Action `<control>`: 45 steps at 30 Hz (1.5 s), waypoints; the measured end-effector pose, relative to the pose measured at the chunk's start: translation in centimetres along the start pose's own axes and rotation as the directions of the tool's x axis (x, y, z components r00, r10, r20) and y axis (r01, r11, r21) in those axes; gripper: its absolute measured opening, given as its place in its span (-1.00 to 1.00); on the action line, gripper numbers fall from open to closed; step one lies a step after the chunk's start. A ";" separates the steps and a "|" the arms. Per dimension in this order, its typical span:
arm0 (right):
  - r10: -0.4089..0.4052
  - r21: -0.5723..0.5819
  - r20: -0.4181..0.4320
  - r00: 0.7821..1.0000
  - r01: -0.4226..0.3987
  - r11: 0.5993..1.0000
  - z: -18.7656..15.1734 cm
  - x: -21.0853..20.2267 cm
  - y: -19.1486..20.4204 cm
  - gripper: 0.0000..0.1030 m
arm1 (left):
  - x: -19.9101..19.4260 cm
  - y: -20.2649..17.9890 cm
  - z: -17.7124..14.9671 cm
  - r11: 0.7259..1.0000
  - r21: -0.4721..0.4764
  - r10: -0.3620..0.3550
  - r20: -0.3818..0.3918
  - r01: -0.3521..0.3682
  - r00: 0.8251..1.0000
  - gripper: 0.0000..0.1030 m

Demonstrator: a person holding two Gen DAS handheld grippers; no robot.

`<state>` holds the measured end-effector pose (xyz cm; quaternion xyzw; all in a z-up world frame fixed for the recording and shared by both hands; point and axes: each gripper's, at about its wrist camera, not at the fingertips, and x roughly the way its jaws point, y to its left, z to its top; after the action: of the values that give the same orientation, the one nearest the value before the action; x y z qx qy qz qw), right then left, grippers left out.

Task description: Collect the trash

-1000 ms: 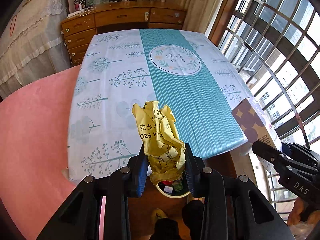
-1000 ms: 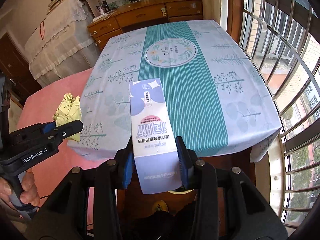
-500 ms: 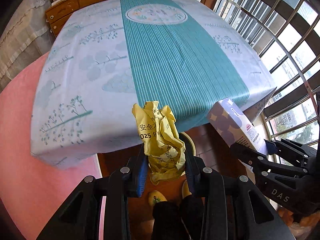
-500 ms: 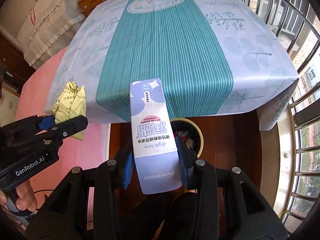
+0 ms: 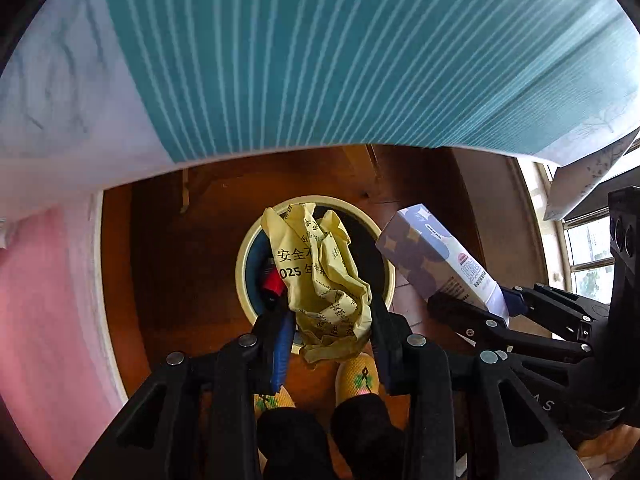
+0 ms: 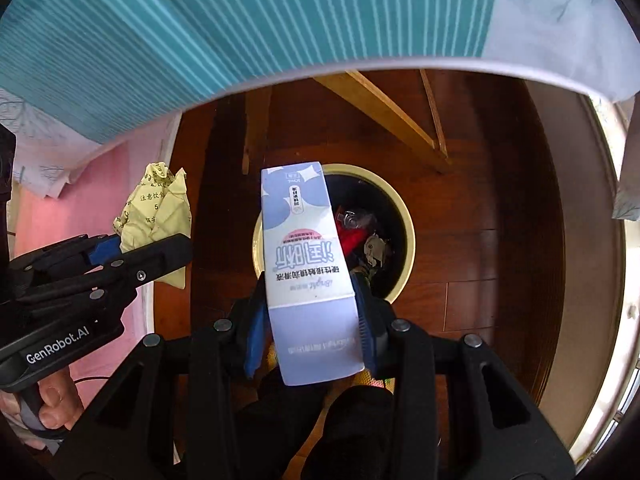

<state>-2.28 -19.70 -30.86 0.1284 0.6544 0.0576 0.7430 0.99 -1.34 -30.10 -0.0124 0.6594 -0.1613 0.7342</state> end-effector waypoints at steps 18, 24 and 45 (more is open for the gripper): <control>-0.012 -0.040 0.032 0.999 0.014 0.999 0.8 11.2 -4.8 0.43 | 11.4 4.7 0.1 0.996 0.082 0.022 0.029 -0.025 0.999 0.86; -0.002 -0.041 0.035 0.999 0.003 0.999 0.6 10.3 -5.0 0.43 | 9.8 4.7 -0.4 0.996 0.078 0.041 0.044 -0.044 0.998 0.86; -0.010 -0.050 0.054 0.999 0.012 0.999 0.9 0.0 -0.6 0.43 | -2.1 1.6 -1.0 0.998 0.033 0.051 0.065 -0.053 0.997 0.86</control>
<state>-1.46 -20.37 -30.90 0.1074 0.6333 0.0666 0.7635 0.19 0.95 -28.58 0.0122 0.6327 -0.1531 0.7590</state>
